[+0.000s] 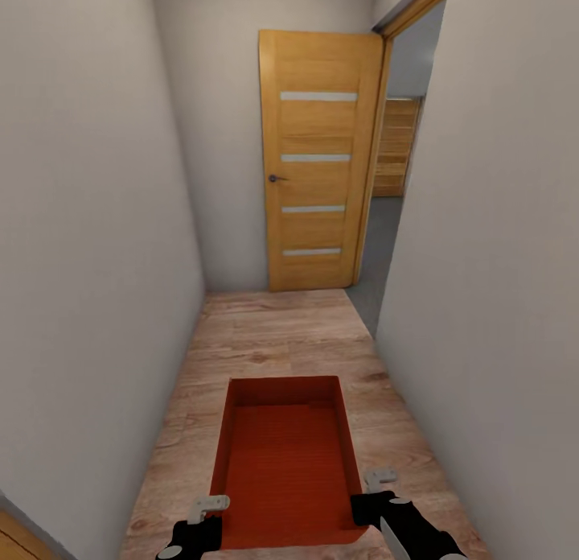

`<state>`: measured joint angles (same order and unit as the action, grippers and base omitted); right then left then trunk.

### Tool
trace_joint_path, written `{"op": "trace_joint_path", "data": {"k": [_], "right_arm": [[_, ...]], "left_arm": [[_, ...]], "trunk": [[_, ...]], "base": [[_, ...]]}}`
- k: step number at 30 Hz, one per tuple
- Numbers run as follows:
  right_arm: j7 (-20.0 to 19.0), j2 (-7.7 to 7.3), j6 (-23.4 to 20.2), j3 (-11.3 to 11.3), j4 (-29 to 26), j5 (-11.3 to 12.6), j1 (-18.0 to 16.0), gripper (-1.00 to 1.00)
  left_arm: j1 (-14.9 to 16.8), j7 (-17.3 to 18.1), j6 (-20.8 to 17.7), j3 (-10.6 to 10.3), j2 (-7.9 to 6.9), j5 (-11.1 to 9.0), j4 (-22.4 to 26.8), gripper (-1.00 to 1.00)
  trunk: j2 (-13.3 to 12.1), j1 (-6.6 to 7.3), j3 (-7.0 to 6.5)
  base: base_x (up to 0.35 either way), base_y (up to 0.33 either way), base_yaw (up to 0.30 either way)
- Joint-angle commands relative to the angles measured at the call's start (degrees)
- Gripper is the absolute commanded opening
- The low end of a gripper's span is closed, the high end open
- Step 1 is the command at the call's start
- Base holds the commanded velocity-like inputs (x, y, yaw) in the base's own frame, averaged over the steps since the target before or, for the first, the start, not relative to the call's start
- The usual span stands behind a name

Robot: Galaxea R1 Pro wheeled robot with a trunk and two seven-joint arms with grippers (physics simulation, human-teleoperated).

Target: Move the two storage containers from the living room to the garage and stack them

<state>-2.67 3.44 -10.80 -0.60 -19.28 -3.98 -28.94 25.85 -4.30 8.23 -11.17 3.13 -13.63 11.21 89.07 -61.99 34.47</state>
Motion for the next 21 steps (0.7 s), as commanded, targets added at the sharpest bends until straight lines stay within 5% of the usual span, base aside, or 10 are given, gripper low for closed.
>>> {"op": "trace_joint_path", "data": {"k": [1,21], "right_arm": [[-0.1,-0.46,-0.4,0.9,-0.2,-0.8,-0.1,-1.00],[-0.2,-0.46,-0.4,0.9,-0.2,-0.8,-0.1,-1.00]], "left_arm": [[0.0,-0.5,0.2,-0.5,-0.58,-0.4,-0.1,-1.00],[0.0,-0.5,0.2,-0.5,-0.58,-0.4,-0.1,-1.00]], "trunk": [[0.0,-0.03,0.05],[0.0,-0.03,0.05]], "base": [[0.343,0.000,0.000],[0.343,0.035,0.000]]}}
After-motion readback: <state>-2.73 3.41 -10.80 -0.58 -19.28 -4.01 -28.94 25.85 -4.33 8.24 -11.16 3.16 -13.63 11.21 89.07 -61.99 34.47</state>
